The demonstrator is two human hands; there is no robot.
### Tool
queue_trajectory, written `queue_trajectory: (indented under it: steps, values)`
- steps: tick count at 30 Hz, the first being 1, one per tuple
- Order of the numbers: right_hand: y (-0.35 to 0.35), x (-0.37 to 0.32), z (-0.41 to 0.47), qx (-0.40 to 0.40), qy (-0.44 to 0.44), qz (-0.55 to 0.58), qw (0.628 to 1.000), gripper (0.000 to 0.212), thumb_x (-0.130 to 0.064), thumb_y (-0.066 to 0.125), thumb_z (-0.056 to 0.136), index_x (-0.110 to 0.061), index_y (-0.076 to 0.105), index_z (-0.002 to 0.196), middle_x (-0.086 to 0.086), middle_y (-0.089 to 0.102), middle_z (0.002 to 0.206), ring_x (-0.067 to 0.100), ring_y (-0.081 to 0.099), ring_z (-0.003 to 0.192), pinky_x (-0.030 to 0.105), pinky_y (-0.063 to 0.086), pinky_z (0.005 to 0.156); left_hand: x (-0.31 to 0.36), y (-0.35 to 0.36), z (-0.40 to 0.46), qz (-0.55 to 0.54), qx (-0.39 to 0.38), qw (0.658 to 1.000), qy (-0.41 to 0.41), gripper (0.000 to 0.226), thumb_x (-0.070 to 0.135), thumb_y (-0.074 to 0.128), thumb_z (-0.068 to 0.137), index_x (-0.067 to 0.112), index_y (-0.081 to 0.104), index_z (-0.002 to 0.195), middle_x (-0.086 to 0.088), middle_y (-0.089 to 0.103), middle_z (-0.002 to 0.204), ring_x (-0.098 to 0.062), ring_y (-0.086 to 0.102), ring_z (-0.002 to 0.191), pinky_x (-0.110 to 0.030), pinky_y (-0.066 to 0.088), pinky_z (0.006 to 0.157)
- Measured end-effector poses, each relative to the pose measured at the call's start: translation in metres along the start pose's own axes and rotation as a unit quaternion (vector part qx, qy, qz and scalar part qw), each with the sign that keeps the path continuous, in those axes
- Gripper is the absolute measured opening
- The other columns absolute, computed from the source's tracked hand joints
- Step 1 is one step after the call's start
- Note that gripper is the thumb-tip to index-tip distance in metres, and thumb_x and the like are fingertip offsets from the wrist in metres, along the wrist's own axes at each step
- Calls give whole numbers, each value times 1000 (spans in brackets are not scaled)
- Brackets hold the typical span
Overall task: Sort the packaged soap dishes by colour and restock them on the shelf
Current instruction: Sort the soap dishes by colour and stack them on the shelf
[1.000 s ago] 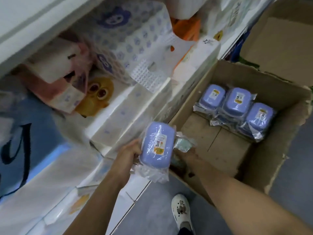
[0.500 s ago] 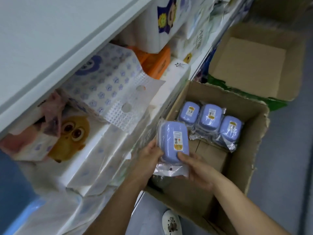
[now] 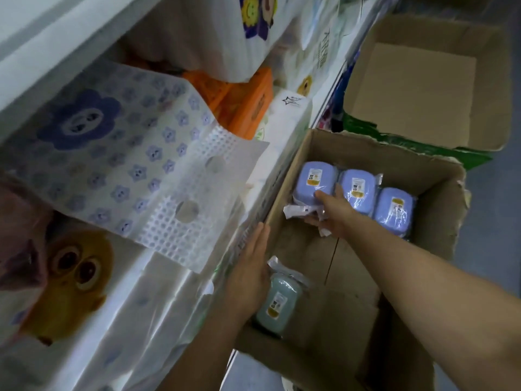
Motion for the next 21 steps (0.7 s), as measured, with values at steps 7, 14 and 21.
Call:
queue_trajectory:
  steps: [7, 14, 21]
  values:
    - [-12, -7, 11, 78, -86, -302, 946, 47, -31, 49, 98, -28, 34, 142, 23, 56, 118, 34, 59, 79, 26, 46, 44, 1, -1, -4, -33, -41, 998, -32, 80, 6, 44, 98, 38, -1, 156, 33, -11, 156, -4, 38, 130, -24, 39, 97]
    - [-14, -17, -49, 42, -95, -396, 913, 56, -31, 62, 90, -17, 37, 138, 17, 58, 124, 37, 60, 105, 47, 53, 86, 14, -5, 5, 49, -71, 994, -60, 74, 35, 49, 99, 20, 6, 158, -1, 6, 166, -22, 14, 150, -35, 18, 121]
    - [-27, -12, -186, -32, -220, -672, 706, 65, -41, 53, 96, -20, 26, 151, 11, 37, 150, 32, 39, 135, 42, 41, 104, 57, -34, -64, 103, 19, 992, -77, 73, 44, 48, 99, 18, 13, 157, -5, 24, 161, -22, 23, 146, -33, 20, 116]
Point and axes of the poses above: each hand's wrist, its own z-axis towards the middle knuckle, its own y-axis out of the palm, x = y × z, the point moved 3 cm from there along z, towards the middle knuckle
